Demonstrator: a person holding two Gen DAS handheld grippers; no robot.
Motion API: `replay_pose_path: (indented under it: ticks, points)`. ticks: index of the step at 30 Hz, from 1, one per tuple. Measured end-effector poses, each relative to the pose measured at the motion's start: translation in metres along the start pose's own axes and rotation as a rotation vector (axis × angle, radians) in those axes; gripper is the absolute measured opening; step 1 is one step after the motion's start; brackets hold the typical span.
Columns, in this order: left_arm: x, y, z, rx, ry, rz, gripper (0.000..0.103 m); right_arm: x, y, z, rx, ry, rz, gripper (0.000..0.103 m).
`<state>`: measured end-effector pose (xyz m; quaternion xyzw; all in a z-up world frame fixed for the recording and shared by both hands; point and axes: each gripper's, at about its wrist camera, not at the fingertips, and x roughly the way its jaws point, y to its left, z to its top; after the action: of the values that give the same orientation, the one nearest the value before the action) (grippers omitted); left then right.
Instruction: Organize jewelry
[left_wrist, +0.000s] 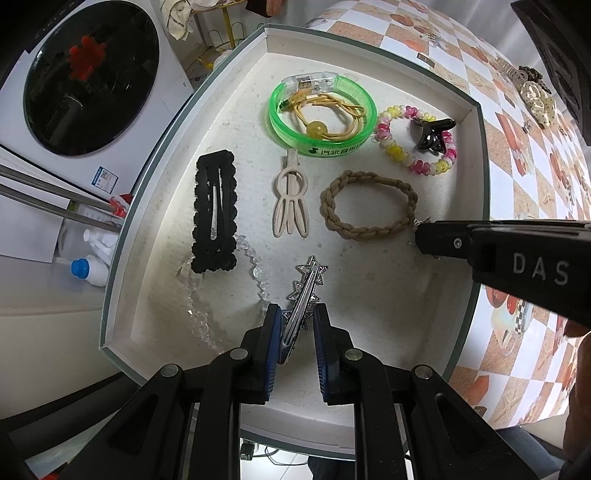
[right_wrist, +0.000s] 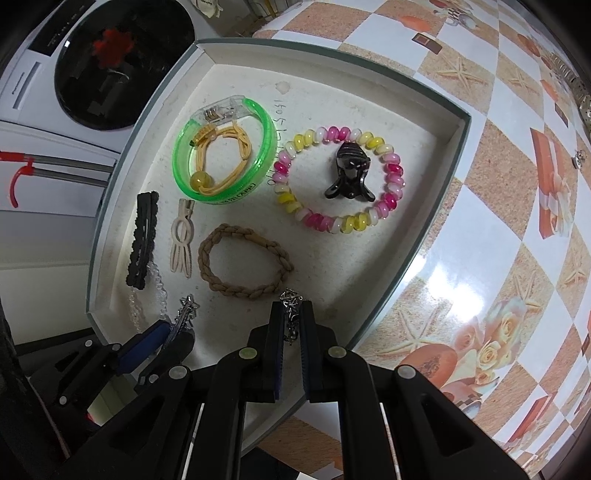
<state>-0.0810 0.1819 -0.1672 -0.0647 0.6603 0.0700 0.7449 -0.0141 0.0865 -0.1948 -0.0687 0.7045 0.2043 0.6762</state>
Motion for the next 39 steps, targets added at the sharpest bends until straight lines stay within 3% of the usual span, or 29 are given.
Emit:
replay_pose_path:
  ticks: [2, 4, 6, 8, 16, 39]
  points:
    - [-0.002, 0.001, 0.0, 0.0, 0.001, 0.006, 0.023, -0.004, -0.001, 0.002, 0.005, -0.006, 0.005, 0.01]
    - [-0.003, 0.002, 0.0, 0.0, 0.002, 0.009, 0.023, -0.009, -0.002, 0.005, 0.011, -0.015, 0.009, 0.02]
    - [-0.004, 0.003, 0.0, 0.004, 0.001, 0.012, 0.023, -0.016, -0.003, 0.007, 0.016, -0.035, 0.019, 0.042]
    - [-0.005, 0.004, 0.001, 0.006, 0.0, 0.014, 0.023, -0.024, -0.003, 0.01, 0.015, -0.054, 0.026, 0.048]
    - [-0.009, 0.005, 0.0, 0.003, -0.003, 0.02, 0.023, -0.053, -0.004, 0.012, 0.033, -0.108, 0.042, 0.053]
    - [-0.027, -0.009, 0.009, 0.032, -0.024, 0.03, 0.023, -0.08, -0.035, -0.014, 0.095, -0.12, 0.015, 0.053]
